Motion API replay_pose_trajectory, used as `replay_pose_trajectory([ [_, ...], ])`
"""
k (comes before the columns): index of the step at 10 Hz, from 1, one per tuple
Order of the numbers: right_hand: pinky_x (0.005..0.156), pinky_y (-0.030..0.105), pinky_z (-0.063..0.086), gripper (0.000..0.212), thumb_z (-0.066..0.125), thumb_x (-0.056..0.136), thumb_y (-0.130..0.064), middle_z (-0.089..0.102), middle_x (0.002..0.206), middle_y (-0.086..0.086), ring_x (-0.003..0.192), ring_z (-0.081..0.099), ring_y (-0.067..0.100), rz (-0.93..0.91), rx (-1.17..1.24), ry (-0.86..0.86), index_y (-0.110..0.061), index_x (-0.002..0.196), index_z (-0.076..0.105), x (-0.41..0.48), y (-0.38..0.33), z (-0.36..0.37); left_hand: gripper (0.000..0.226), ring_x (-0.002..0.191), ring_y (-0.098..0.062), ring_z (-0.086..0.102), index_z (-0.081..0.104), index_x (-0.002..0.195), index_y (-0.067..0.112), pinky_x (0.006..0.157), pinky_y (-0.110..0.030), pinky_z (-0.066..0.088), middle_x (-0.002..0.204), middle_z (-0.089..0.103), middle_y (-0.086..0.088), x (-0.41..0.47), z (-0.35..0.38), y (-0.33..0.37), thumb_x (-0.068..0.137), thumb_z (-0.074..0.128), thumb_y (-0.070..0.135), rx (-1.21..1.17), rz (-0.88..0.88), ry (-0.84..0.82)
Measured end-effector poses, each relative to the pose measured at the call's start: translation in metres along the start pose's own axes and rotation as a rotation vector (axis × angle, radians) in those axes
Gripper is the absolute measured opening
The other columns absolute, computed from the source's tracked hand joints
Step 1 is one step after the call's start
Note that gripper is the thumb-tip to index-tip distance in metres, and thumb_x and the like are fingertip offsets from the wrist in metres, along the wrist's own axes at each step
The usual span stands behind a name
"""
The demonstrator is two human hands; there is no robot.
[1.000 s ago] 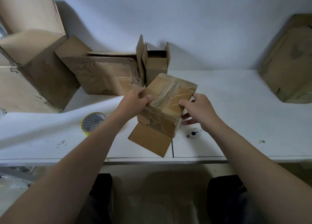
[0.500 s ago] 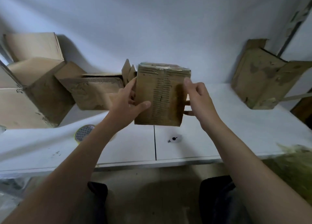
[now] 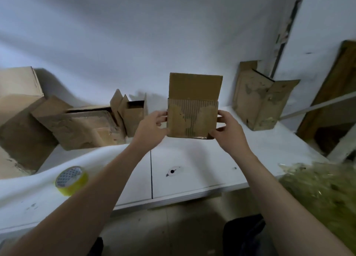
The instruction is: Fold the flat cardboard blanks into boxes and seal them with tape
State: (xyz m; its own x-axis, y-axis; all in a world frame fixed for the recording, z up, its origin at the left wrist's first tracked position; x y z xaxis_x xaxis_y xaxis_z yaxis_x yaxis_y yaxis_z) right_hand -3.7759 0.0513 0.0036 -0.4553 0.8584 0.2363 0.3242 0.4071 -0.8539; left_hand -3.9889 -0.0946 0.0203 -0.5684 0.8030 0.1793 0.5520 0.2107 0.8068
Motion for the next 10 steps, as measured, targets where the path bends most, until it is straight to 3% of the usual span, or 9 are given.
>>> replay_pose_trajectory([
  [1,0.083,0.041,0.057,0.048,0.07,0.092,-0.018,0.068,0.125,-0.008,0.096,0.067,0.018,0.06,-0.14,0.046,-0.026,0.136,0.053,0.018,0.038,-0.002,0.045,0.117,-0.005,0.06,0.058,0.125,0.036,0.099,-0.037,0.045,0.126,0.066,0.021,0.014,0.036,-0.013,0.083,0.073,0.037,0.106,-0.02,-0.037],
  [2,0.077,0.035,0.049,0.04,0.065,0.091,-0.015,0.068,0.125,-0.007,0.098,0.064,0.021,0.08,-0.273,0.028,-0.021,0.129,0.054,0.034,0.078,0.007,0.045,0.129,-0.014,0.055,0.053,0.13,0.031,0.109,-0.049,0.04,0.134,0.063,0.013,0.03,0.074,-0.029,0.089,0.068,0.041,0.24,0.004,-0.106],
  [3,0.08,0.041,0.053,0.036,0.063,0.092,-0.016,0.068,0.122,-0.005,0.099,0.063,0.025,0.082,-0.376,0.002,-0.02,0.126,0.051,0.056,0.106,0.02,0.045,0.131,-0.016,0.052,0.051,0.131,0.029,0.11,-0.054,0.035,0.135,0.061,0.012,0.053,0.103,-0.053,0.091,0.064,0.047,0.331,-0.007,-0.155],
  [5,0.077,0.038,0.054,0.031,0.058,0.096,-0.039,0.072,0.105,0.002,0.096,0.066,0.03,0.069,-0.368,-0.001,-0.023,0.122,0.063,0.119,0.131,0.047,0.061,0.152,-0.03,0.021,0.04,0.152,0.025,0.118,-0.059,0.02,0.156,0.042,-0.004,0.104,0.136,-0.092,0.099,0.051,0.053,0.529,-0.091,-0.234],
  [6,0.07,0.031,0.044,0.032,0.06,0.095,-0.035,0.071,0.098,0.008,0.094,0.066,0.034,0.088,-0.373,-0.031,-0.018,0.122,0.065,0.146,0.148,0.063,0.059,0.151,-0.035,0.02,0.039,0.152,0.033,0.116,-0.067,0.02,0.155,0.044,-0.002,0.13,0.142,-0.1,0.099,0.05,0.056,0.557,-0.075,-0.237],
  [8,0.088,0.039,0.052,0.061,0.061,0.09,-0.035,0.067,0.122,0.005,0.11,0.061,0.036,0.116,-0.396,-0.159,-0.034,0.149,0.041,0.163,0.164,0.075,0.064,0.151,-0.038,0.017,0.028,0.155,0.042,0.113,-0.071,0.018,0.156,0.042,-0.002,0.152,0.144,-0.112,0.097,0.049,0.06,0.635,-0.117,-0.264],
  [10,0.085,0.041,0.054,0.073,0.065,0.086,-0.039,0.065,0.119,0.001,0.102,0.061,0.031,0.151,-0.525,-0.237,-0.036,0.151,0.031,0.142,0.161,0.053,0.065,0.15,-0.041,0.018,0.022,0.154,0.047,0.113,-0.073,0.017,0.158,0.039,-0.001,0.136,0.129,-0.102,0.097,0.049,0.06,0.699,-0.075,-0.285],
])
Point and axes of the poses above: each hand's wrist, its own x-axis towards the middle knuckle, its own z-axis out of the palm, y = z × x, the point moved 10 cm from there along x, towards the middle knuckle
